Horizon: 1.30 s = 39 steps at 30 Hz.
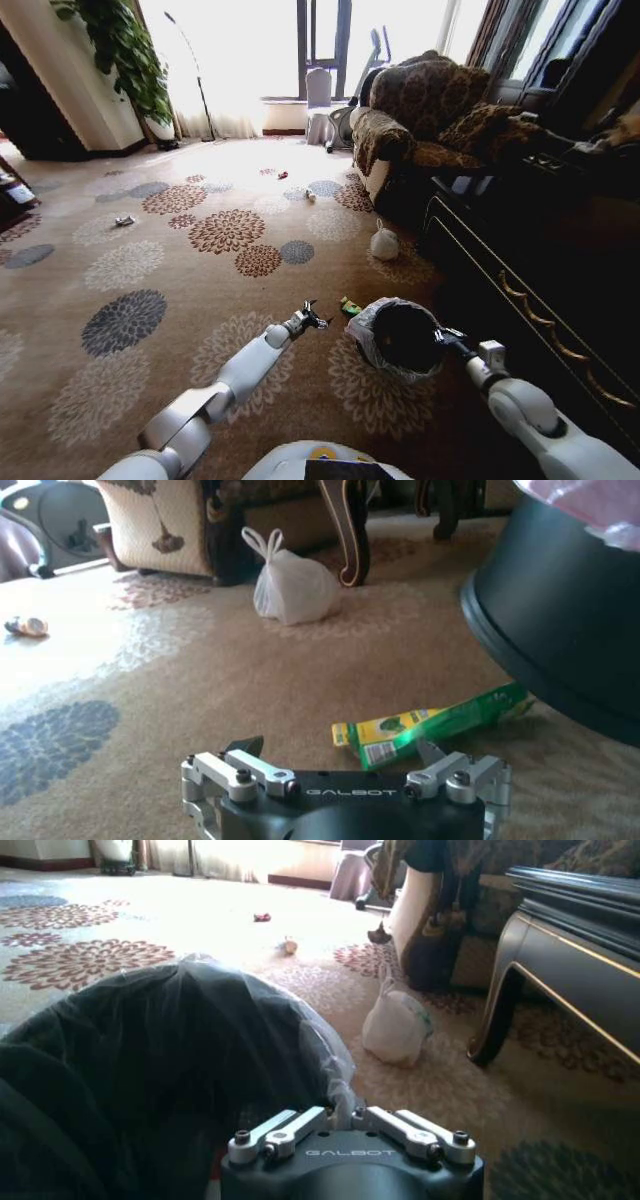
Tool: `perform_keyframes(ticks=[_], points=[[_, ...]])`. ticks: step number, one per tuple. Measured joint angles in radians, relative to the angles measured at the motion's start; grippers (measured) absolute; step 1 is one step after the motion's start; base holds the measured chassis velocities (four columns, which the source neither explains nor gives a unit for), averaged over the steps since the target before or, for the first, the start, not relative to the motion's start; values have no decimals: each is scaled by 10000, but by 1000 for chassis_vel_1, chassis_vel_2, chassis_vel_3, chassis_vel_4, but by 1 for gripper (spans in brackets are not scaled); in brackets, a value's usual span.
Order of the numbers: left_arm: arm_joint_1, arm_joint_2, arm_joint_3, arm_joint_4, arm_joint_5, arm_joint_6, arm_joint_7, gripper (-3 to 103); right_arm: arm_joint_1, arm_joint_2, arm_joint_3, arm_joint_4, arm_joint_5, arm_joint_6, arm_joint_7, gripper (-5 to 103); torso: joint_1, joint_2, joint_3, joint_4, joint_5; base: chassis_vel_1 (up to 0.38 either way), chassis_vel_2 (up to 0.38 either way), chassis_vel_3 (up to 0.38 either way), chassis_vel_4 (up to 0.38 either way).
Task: Pick up the trash from the ground and place it into the trash bin.
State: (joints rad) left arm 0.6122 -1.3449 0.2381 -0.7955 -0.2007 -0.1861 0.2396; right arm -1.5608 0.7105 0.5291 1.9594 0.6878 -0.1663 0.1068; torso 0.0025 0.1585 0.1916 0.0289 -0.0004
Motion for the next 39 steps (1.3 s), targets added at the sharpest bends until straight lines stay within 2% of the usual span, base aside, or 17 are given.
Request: perform_keyframes(ticks=[3, 6, 8, 13, 22, 26, 27, 32, 34, 35, 38, 39], points=[[151, 73, 278, -52, -90, 73, 37, 100, -105, -114, 138, 132, -88, 25, -94, 2, 6, -2, 4, 9, 12, -215, 289, 251, -244], [246, 23, 355, -22, -62, 72, 127, 100, -174, -182, 316, 206, -112, 53, -198, 2, 9, -3, 6, 8, -8, -139, 164, 174, -148], [281, -92, 387, 112, 17, 34, 171, 100, -231, -223, 417, 209, -115, 46, -307, 2, 6, -3, 3, 6, 12, -10, 100, 46, -62], [325, -262, 404, 146, 123, -18, 238, 100, -410, -200, 438, 336, -179, -28, -346, 2, -7, 0, -5, -8, -1, 6, -53, -15, 50], [394, -272, 729, 141, 41, -170, 255, 100, -525, 14, 364, 448, -369, -41, -335, 2, -2, 0, 0, 5, 4, -71, -84, 76, 83], [379, -336, 886, 247, 53, -266, 313, 100, -551, 8, 384, 426, -345, -30, -330, 2, -1, 0, 0, -1, 7, -155, -129, 146, 141], [312, -407, 960, 397, 146, -322, 315, 100, -544, 8, 365, 447, -338, -7, -277, 2, 1, 0, 1, -7, 8, -89, -103, 107, 109], [-1, -727, 1172, 1186, 490, -686, 316, 100, -430, 8, 268, 526, -302, 1, -197, 2, 0, 0, 0, -7, 4, -73, -56, 36, 50], [-188, -942, 1209, 1683, 628, -868, 317, 100, -270, -41, 170, 520, -263, 1, -197, 2, 0, 0, 0, -2, -1, 0, 0, 0, 0], [-302, -1070, 1230, 1959, 665, -924, 311, 100, -164, -73, 129, 502, -239, -1, -196, 2, 0, 0, 0, 10, -2, 0, 0, 0, 0], [-540, -1327, 1325, 2458, 824, -946, 250, 100, -76, -90, 150, 488, -144, -41, -197, 2, 0, 0, 0, 9, 5, 29, 34, -4, -10], [-599, -1398, 1398, 2529, 895, -927, 181, 100, -62, -93, 217, 485, -66, -64, -196, 2, 0, 0, 1, 2, 5, 0, 0, 0, 0]])
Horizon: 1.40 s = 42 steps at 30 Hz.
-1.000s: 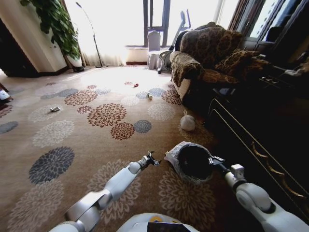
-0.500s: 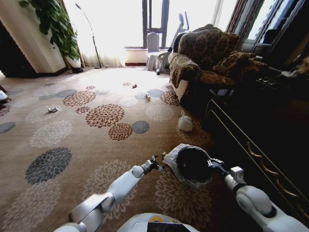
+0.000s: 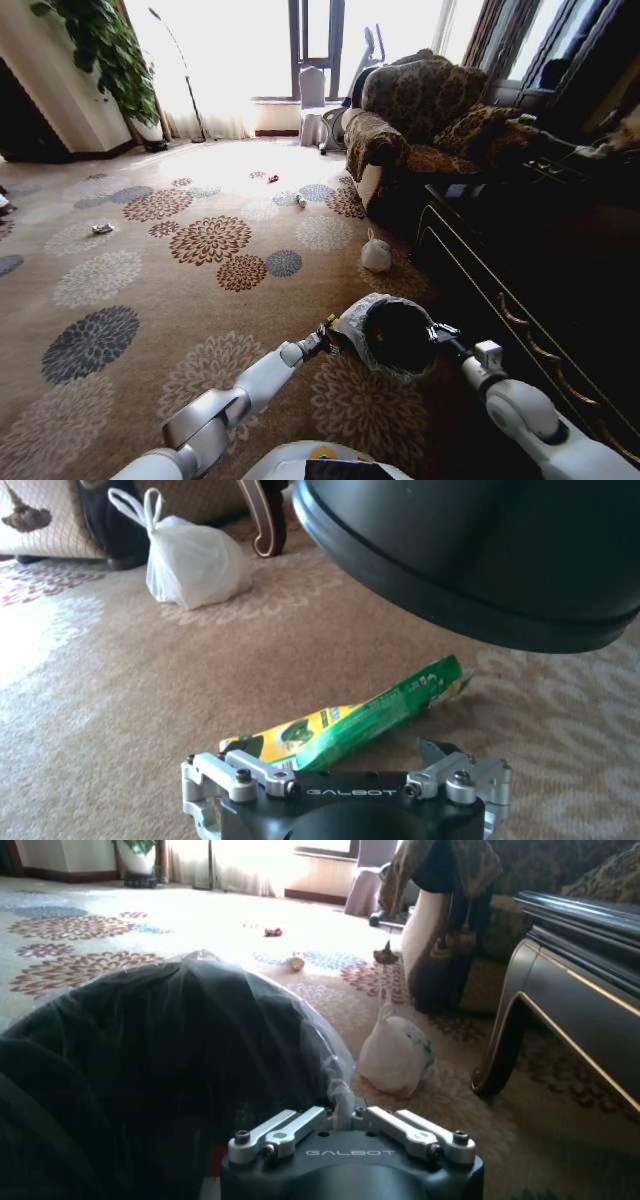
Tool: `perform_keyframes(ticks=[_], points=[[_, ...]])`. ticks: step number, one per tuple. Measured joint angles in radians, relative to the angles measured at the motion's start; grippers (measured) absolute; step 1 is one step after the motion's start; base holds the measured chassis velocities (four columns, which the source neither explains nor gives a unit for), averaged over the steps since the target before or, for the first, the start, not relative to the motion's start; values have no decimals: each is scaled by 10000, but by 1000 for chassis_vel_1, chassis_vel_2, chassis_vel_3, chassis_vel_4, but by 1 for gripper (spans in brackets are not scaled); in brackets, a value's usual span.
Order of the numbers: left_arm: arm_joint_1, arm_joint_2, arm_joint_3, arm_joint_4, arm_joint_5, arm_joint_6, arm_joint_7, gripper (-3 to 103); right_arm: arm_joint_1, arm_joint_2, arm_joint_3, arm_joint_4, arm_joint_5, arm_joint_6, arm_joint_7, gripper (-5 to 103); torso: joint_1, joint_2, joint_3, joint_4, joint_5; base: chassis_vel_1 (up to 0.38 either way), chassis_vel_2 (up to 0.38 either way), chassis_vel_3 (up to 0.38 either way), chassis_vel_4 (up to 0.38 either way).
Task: Pick up the trash from the ground and place it into the trash bin.
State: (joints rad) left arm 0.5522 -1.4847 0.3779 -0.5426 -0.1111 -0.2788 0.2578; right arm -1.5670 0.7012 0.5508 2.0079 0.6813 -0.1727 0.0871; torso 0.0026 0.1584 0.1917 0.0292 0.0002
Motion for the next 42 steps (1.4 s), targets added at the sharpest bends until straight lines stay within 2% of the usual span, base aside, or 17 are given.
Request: perform_keyframes(ticks=[4, 6, 8, 23, 27, 30, 35, 37, 38, 41, 42], points=[[59, 58, 89, -177, 33, 73, -163, 100, -5, -26, 178, 5, 252, -5, 24, 2, 0, 0, 0, -10, -1, 0, 0, 0, 0], [119, 135, 114, -263, 32, 77, -195, 100, -25, -34, 238, 11, 314, -15, 22, 2, 0, 0, 0, -9, -1, 0, 0, 0, 0], [251, 272, 103, -385, 49, 79, -265, 100, -110, -45, 406, 20, 371, -110, -68, 2, 0, 0, 0, 3, -1, 0, 0, 0, 0], [569, 255, -397, -506, 667, -45, -363, 100, -556, 213, 419, 30, 200, 44, -245, 2, -1, 0, -1, -3, -5, -52, -43, 47, 45], [586, 249, -514, -430, 768, -64, -342, 100, -569, 307, 382, -5, 188, 192, -285, 2, 0, 0, 0, -6, 5, -116, -118, 106, 91], [699, -56, -1273, -206, 1139, -65, -435, 100, -720, 330, 445, -48, 174, 310, -451, 2, 0, 1, -1, -7, -4, -35, -36, 25, 25], [739, -179, -1758, 76, 1461, -65, -463, 100, -826, 312, 540, -34, 175, 325, -483, 2, -1, 0, -1, 1, -5, 0, 0, 0, 0], [703, -512, -2534, 575, 2092, -64, -381, 101, -853, 297, 554, -5, 178, 324, -484, 2, -1, 0, -1, 3, 0, 0, 0, 0, 0], [645, -824, -3109, 953, 2388, -64, -331, 98, -901, 265, 562, 48, 176, 318, -484, 2, -1, 0, 0, 1, -1, 0, 0, 0, 0], [620, -1002, -3433, 1164, 2457, -60, -301, 94, -963, 238, 596, 116, 178, 297, -481, 2, -1, 0, -1, -6, 0, 0, 0, 0, 0], [632, -1092, -3595, 1253, 2528, -58, -279, 85, -1018, 219, 660, 173, 183, 255, -464, 2, 0, 0, -1, -7, -1, 0, 0, 0, 0]])
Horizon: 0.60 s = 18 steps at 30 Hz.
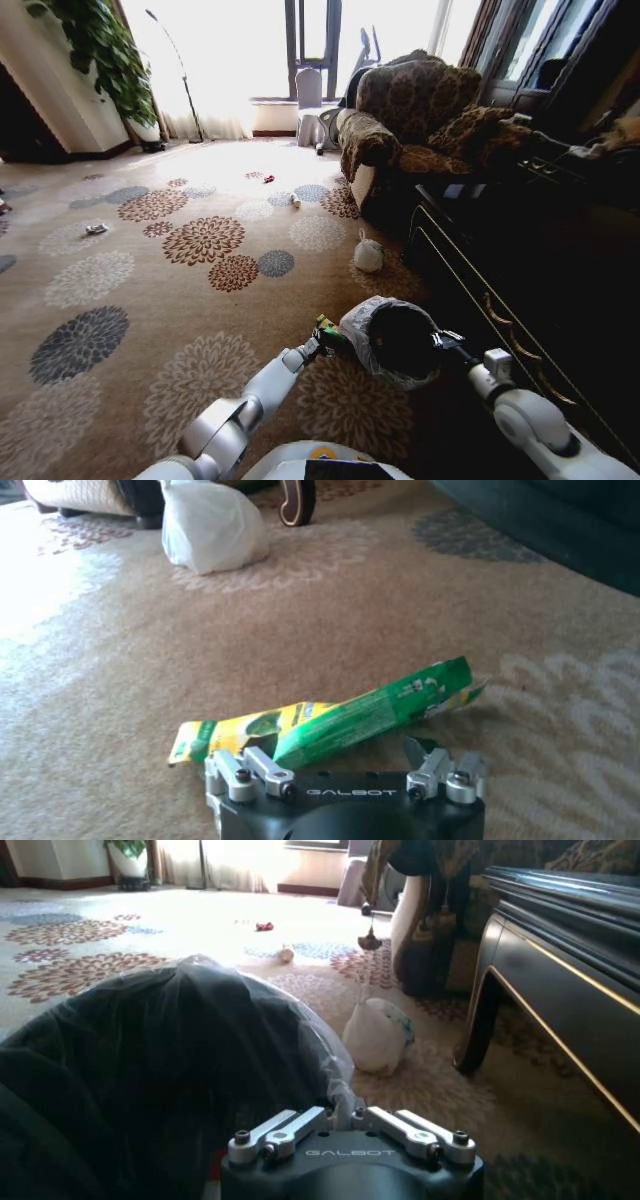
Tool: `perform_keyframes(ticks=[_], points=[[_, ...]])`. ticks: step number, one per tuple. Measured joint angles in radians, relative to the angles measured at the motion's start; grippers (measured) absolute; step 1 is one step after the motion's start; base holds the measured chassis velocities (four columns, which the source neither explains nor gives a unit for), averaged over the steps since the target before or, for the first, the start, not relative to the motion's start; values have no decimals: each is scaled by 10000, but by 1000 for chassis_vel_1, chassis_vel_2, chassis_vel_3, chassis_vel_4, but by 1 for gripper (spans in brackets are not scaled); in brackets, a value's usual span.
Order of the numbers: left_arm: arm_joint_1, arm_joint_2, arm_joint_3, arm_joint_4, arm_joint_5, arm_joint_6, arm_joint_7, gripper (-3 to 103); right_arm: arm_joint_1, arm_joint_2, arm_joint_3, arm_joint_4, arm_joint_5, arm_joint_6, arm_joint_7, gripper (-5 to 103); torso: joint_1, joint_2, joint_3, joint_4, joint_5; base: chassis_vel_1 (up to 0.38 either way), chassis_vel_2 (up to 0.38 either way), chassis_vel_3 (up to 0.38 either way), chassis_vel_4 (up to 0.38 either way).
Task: Pick up the trash from the ground and place it into the trash bin.
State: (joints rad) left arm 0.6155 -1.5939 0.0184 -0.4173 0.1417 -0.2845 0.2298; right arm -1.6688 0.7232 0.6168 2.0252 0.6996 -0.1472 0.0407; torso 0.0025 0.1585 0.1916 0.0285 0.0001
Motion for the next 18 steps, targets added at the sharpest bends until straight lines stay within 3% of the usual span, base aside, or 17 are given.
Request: perform_keyframes(ticks=[4, 7, 9, 10, 18], points=[[107, -59, -73, -8, 439, -7, -170, 74, -124, -42, 128, 30, 12, -27, 8, 2, -1, 0, 0, 4, -1, 0, 0, 0, 0], [159, -93, -48, -45, 1537, -89, -771, 66, -214, -47, 273, -19, 83, -28, -12, 2, -1, 0, 0, 5, 0, 0, 0, 0, 0], [154, -115, 6, -48, 1818, -96, -952, 66, -234, -38, 314, -41, 95, -26, -17, 2, 0, 0, 0, 5, 0, 0, 0, 0, 0], [115, -141, 85, -46, 2177, -104, -1122, 70, -273, -27, 357, -53, 100, -22, -21, 2, 0, 0, 0, 5, 0, 0, 0, 0, 0], [-461, -156, 715, 297, 2647, -33, -1371, 83, -675, -61, 872, -38, 395, 21, -378, 2, 0, 0, 0, 4, -2, 0, 0, 0, 0]])
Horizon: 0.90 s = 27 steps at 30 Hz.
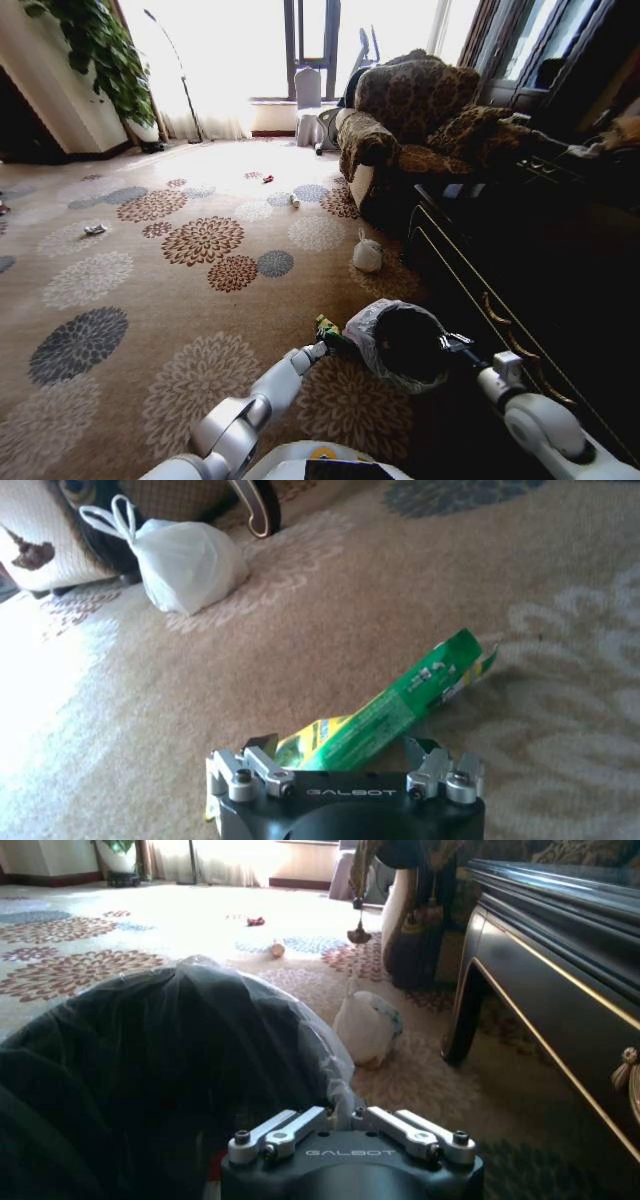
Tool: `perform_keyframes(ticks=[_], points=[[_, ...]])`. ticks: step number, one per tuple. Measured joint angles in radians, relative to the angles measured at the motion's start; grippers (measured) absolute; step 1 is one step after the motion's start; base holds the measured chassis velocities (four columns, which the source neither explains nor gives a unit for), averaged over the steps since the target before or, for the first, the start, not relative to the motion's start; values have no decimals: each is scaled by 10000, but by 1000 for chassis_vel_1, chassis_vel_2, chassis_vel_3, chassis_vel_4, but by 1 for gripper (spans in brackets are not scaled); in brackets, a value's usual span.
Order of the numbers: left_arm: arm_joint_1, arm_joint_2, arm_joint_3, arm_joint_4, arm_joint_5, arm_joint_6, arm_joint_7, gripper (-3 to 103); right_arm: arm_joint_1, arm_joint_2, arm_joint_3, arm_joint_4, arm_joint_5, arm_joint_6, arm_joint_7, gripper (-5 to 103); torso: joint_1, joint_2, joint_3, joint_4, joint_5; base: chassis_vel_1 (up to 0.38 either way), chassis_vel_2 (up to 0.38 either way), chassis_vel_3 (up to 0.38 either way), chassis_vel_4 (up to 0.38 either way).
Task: Pick up the trash from the ground and place it into the trash bin.
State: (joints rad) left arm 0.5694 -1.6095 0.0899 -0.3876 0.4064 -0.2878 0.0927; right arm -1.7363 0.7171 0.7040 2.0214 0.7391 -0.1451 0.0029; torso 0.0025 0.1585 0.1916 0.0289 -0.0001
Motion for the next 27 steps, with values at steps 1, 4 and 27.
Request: perform_keyframes(ticks=[1, 4, 27], points=[[-28, 0, 42, 15, 2, 8, -1, 83, -2, -2, 13, -5, 23, 9, -7, 2, 0, 0, 0, 0, 0, 0, 0, 0, 0], [-241, 2, 335, 69, 0, 52, 4, 85, 31, -14, 63, -24, 153, -58, -12, 2, 0, 0, 0, 0, 0, 0, 0, 0, 0], [84, 12, 1368, 199, -706, 242, 372, 89, -160, -480, -329, 2, 299, -193, 420, 2, 4, -1, 3, 6, 2, -68, 66, 69, -58]])
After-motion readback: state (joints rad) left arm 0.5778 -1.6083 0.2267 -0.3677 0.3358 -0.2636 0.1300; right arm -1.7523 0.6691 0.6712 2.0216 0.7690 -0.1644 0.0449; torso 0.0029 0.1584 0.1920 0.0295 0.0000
